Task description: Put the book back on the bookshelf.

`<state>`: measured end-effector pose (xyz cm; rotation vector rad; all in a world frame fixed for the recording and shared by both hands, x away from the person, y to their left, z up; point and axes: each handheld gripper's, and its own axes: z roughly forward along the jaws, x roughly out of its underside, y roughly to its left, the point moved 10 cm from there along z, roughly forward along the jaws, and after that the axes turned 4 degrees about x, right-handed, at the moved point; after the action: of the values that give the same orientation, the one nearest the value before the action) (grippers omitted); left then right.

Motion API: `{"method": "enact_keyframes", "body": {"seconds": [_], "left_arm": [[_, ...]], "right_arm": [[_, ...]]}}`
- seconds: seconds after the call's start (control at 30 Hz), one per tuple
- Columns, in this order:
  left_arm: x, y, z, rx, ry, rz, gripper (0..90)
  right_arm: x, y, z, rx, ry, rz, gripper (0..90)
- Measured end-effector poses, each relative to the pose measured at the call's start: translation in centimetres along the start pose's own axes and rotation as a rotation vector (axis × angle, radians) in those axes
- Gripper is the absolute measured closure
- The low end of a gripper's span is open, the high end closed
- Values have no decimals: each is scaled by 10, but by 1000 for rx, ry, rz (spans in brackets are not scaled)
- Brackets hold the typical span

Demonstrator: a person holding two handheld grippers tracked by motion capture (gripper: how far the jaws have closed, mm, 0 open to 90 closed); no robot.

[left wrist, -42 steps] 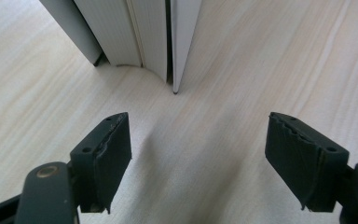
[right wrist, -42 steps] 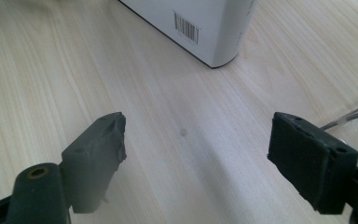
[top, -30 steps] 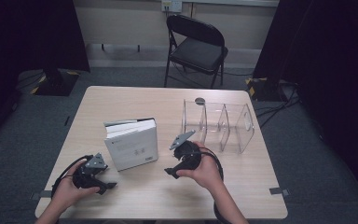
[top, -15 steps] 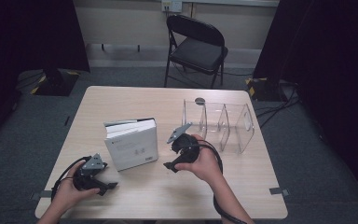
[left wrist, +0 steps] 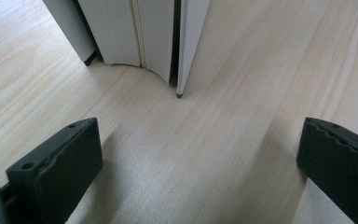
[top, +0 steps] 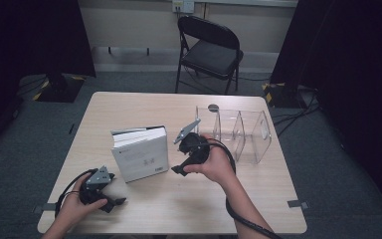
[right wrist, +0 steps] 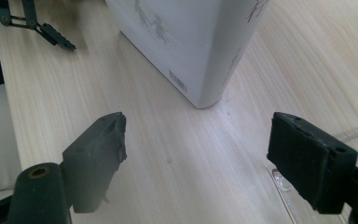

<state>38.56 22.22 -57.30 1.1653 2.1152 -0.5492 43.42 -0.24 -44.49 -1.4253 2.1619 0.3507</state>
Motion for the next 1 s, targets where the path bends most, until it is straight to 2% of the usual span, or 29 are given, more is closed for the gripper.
{"method": "enact_keyframes", "body": {"seconds": [0.57,0.77,0.87,1.0], "left_arm": [[0,-1,0,6,-1,-6,0],[1,-1,0,9,5,-2,0],[1,-1,0,11,5,-4,0],[0,-1,0,9,5,-2,0]], "right_arm": [[-22,-13,-9,10,-2,-7,178],[-29,-14,-6,2,14,-10,176],[-37,-15,-6,-3,-1,-33,176],[-46,-13,-7,-14,-3,-24,176]]}}
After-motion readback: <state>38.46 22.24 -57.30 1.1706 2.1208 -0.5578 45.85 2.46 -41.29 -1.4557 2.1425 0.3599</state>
